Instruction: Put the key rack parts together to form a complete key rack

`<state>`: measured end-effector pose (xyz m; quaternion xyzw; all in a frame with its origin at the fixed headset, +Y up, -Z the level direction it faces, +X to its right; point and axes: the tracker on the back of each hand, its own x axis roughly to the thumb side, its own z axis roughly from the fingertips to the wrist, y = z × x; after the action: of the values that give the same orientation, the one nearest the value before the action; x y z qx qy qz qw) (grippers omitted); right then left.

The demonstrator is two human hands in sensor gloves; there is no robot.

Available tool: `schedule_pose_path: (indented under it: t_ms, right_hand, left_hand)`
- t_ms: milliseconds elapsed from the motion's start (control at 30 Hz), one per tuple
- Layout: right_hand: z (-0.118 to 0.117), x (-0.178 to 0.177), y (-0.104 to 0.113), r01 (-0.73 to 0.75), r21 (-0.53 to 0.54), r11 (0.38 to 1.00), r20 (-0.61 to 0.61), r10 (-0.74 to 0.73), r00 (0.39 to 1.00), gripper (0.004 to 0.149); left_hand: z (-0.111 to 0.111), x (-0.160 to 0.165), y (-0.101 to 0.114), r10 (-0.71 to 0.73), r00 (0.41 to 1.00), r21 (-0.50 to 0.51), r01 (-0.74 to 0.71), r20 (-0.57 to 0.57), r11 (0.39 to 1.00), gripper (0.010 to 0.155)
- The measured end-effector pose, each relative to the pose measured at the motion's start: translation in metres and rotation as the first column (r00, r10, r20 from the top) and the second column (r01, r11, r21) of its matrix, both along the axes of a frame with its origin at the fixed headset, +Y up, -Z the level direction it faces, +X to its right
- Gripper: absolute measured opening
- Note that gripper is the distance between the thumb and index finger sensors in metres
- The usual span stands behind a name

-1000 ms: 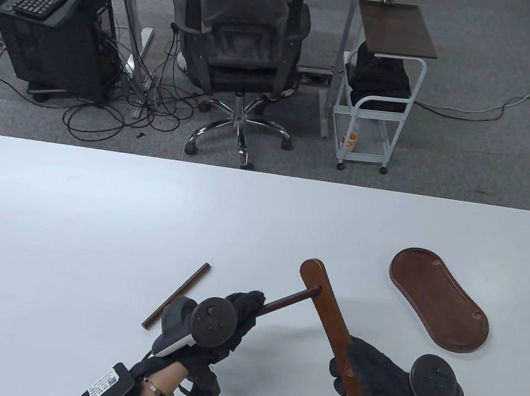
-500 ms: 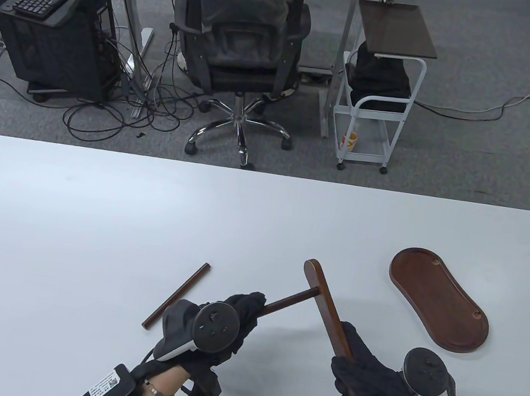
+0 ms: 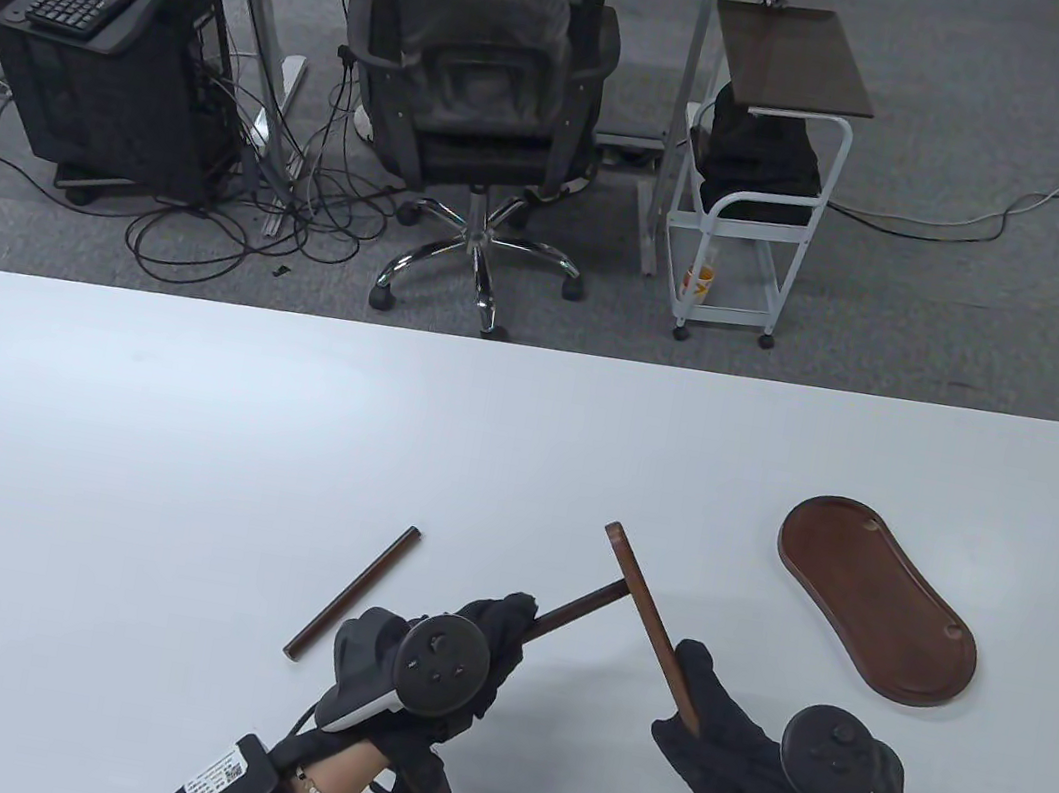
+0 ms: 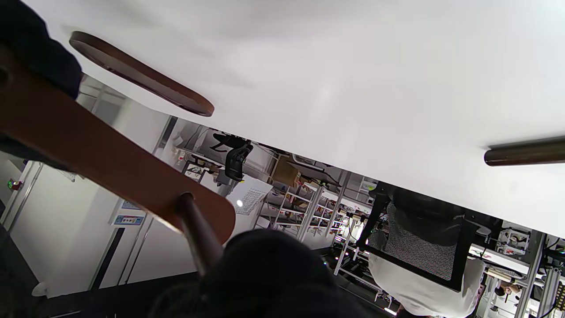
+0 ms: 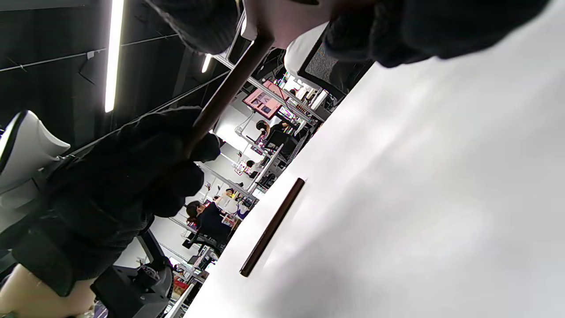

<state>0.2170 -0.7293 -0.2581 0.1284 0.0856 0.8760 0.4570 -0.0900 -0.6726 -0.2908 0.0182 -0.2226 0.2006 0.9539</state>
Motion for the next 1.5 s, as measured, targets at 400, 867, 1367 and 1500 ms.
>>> schedule_pose_path:
  t_ms: [400, 867, 1367, 1500]
  right_hand:
    - [0.004, -0.007, 0.003, -0.132, 0.068, 0.989, 0.014, 0.131, 0.991, 0.069]
    - [0.007, -0.011, 0.005, -0.181, 0.071, 0.981, -0.019, 0.183, 0.983, 0.07]
    - [0.007, -0.012, 0.005, -0.159, 0.082, 0.984, 0.0, 0.16, 0.987, 0.065]
    - [0.007, -0.013, 0.0, -0.15, 0.07, 0.986, 0.001, 0.15, 0.989, 0.063]
  left_hand:
    - [0.001, 0.003, -0.002, -0.045, 0.999, 0.019, 0.046, -0.017, 0.999, 0.049]
    - [0.0, 0.004, -0.002, -0.079, 0.996, 0.031, 0.081, -0.034, 0.996, 0.048]
    - [0.002, 0.006, -0.002, -0.058, 0.997, 0.007, 0.058, -0.053, 0.998, 0.048]
    - [0.002, 0.006, -0.004, -0.046, 0.997, 0.002, 0.046, -0.063, 0.999, 0.049]
